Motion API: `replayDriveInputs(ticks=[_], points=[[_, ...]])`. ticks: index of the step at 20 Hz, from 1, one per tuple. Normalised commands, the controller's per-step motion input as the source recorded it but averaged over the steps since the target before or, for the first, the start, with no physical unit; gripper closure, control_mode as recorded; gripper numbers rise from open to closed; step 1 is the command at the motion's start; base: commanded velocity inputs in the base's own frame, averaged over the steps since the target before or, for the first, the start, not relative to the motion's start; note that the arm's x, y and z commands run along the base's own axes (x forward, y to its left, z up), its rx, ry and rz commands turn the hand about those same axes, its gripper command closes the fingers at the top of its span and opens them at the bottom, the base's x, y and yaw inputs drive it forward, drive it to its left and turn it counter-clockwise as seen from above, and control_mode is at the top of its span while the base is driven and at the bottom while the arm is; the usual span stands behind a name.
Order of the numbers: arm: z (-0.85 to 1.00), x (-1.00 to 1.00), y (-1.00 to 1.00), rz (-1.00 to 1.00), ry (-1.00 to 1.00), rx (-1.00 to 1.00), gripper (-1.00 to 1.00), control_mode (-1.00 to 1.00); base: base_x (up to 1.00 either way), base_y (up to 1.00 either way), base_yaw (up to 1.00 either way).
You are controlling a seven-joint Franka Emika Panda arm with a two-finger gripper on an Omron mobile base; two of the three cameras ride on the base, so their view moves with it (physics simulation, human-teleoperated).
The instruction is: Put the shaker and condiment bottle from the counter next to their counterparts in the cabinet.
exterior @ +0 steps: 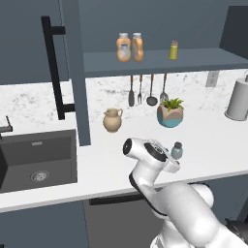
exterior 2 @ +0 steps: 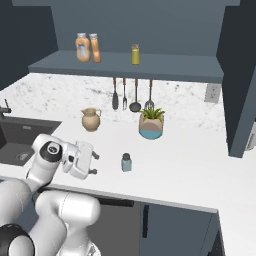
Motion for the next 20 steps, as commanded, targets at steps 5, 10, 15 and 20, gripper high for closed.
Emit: replayDriveInputs(ticks=[5,10,15,20], points=[[-0.11,0.23,-0.07,0.00,0.05,-0.03,-1.00,-1.00,0.00,0.00,0.00],[-0.12,0.06,-0.14,0.00,0.01,-0.02,-1.00,-1.00,0.00,0.00,0.00],[-0.09,0.00,-0.16,0.00,0.00,0.00,-1.00,-1.00,0.00,0.00,0.00],[-0.04,0.00,-0.21,0.00,0.00,-0.01,-1.00,-1.00,0.00,0.00,0.00]])
